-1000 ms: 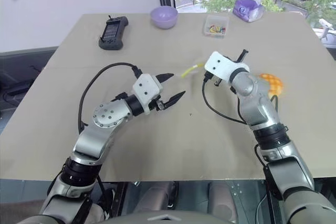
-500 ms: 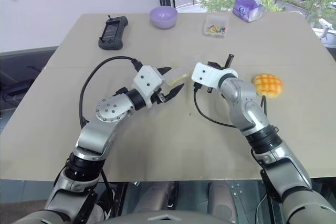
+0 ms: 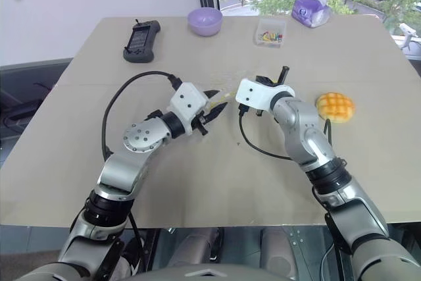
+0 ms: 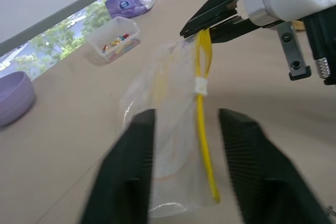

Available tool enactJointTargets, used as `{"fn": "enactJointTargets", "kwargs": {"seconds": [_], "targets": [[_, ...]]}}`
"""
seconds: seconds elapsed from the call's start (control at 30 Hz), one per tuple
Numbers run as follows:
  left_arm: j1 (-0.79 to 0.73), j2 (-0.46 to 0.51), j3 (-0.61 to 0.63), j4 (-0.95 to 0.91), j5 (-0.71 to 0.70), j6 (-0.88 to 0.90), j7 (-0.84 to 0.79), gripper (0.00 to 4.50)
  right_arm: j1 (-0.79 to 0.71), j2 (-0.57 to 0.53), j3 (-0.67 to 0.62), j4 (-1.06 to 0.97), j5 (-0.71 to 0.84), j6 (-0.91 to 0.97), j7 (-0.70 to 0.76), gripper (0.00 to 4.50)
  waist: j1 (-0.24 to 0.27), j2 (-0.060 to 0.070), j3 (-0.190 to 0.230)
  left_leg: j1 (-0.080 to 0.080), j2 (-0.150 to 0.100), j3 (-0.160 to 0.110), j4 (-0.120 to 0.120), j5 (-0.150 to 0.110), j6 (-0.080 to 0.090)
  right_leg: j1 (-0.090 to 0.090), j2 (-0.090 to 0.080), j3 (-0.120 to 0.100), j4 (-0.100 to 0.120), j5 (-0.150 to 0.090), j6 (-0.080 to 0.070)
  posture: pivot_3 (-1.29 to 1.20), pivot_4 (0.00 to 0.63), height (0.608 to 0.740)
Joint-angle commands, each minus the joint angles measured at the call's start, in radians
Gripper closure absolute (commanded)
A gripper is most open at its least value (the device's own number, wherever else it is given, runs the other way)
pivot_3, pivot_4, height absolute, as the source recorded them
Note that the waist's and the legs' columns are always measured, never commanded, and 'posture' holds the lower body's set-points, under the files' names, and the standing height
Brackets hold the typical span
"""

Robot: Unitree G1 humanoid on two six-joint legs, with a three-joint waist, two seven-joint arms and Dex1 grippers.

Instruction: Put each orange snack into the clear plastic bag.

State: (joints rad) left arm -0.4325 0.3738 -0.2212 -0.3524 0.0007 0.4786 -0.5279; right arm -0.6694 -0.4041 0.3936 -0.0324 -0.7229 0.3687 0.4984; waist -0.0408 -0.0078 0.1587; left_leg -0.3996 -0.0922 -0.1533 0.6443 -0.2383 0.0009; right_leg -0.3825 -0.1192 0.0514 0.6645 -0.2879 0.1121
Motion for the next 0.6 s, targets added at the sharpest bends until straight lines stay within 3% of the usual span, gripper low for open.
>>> {"fn": "enactJointTargets", "kwargs": {"seconds": [0.03,0.47,0.5,0.6], "targets": [[-0.023,-0.013,-0.005,-0.031,0.0,0.006,0.008,4.49,0.001,0.006,-0.004,-0.051,-0.012,0.0,0.001,4.5,0.0,0.0,0.0,0.0,0.0,0.0,0.0,0.0,0.0,0.0,0.0,0.0,0.0,0.0,0.0,0.0,0.15,0.74],[0.001,0.006,-0.01,-0.012,0.029,-0.033,0.013,4.49,0.015,0.007,-0.02,-0.078,0.022,0.014,0.055,4.5,0.0,0.0,0.0,0.0,0.0,0.0,0.0,0.0,0.0,0.0,0.0,0.0,0.0,0.0,0.0,0.0,0.15,0.74],[0.005,0.01,-0.008,-0.01,0.031,-0.042,0.012,4.5,0.016,0.005,-0.024,-0.089,0.029,0.013,0.065,3.88,0.0,0.0,0.0,0.0,0.0,0.0,0.0,0.0,0.0,0.0,0.0,0.0,0.0,0.0,0.0,0.0,0.15,0.74],[0.012,0.02,-0.004,0.004,0.04,-0.085,0.013,4.5,0.013,-0.005,-0.026,-0.1,0.028,0.002,0.065,2.71,0.0,0.0,0.0,0.0,0.0,0.0,0.0,0.0,0.0,0.0,0.0,0.0,0.0,0.0,0.0,0.0,0.15,0.74]]}}
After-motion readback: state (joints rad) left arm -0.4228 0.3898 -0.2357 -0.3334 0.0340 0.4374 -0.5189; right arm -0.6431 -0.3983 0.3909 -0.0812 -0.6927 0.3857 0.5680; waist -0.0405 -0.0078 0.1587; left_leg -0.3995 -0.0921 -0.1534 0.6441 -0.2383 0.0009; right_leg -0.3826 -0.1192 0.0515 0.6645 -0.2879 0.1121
